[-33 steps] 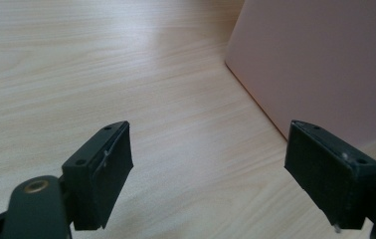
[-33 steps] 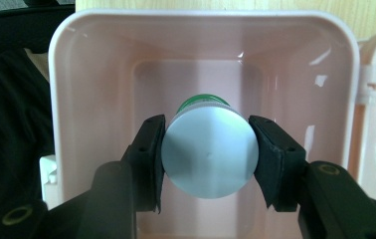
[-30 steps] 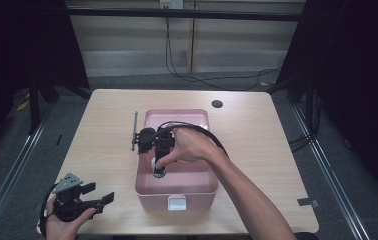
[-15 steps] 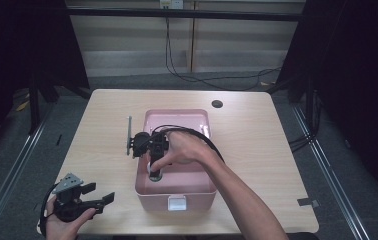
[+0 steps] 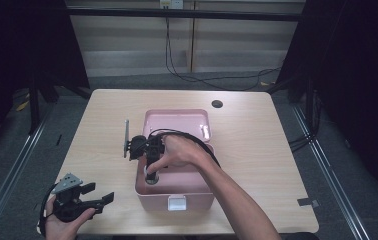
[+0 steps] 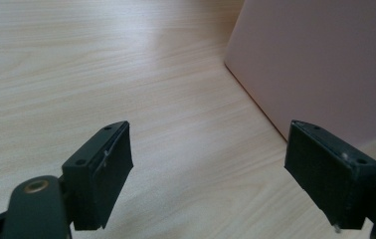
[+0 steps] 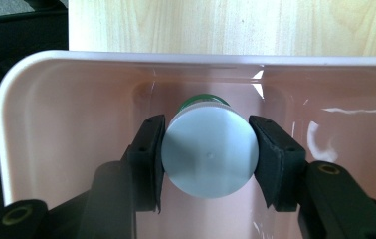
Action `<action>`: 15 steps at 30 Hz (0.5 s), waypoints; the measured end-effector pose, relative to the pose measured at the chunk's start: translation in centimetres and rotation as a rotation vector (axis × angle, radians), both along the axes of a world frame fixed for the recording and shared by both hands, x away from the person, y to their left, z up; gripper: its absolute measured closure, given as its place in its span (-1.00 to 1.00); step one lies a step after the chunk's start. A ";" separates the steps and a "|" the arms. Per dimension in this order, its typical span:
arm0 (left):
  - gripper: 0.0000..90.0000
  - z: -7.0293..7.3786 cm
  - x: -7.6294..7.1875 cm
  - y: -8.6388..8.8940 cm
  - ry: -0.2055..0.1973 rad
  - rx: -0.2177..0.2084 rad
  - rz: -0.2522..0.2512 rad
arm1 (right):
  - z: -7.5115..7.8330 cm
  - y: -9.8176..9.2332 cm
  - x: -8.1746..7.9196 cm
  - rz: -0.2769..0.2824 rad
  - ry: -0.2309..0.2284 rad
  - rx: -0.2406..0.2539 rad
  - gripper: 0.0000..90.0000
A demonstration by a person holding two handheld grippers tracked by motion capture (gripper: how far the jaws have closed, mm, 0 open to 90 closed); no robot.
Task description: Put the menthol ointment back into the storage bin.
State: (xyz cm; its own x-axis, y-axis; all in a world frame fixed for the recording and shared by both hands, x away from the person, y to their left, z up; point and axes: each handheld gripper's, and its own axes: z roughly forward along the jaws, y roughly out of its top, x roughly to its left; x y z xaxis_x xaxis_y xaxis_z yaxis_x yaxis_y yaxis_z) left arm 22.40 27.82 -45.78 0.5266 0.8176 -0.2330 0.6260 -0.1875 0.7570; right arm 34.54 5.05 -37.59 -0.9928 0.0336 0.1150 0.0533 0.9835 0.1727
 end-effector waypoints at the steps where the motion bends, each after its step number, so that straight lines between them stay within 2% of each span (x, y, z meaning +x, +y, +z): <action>1: -0.59 0.0 0.0 0.0 0.000 0.000 0.000 | 0.0 0.0 0.0 0.000 0.000 0.000 0.14; 15: -0.59 0.0 0.1 0.0 -0.002 0.003 -0.003 | -1.7 0.1 0.5 -0.006 0.020 0.005 0.14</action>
State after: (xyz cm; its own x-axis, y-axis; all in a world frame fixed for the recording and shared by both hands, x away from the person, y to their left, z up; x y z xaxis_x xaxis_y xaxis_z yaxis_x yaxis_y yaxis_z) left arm 22.46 27.85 -45.76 0.5294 0.8168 -0.2295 0.6239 -0.1915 0.7577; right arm 35.07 5.12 -39.30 -0.9901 0.0395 0.1348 0.0631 0.9823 0.1762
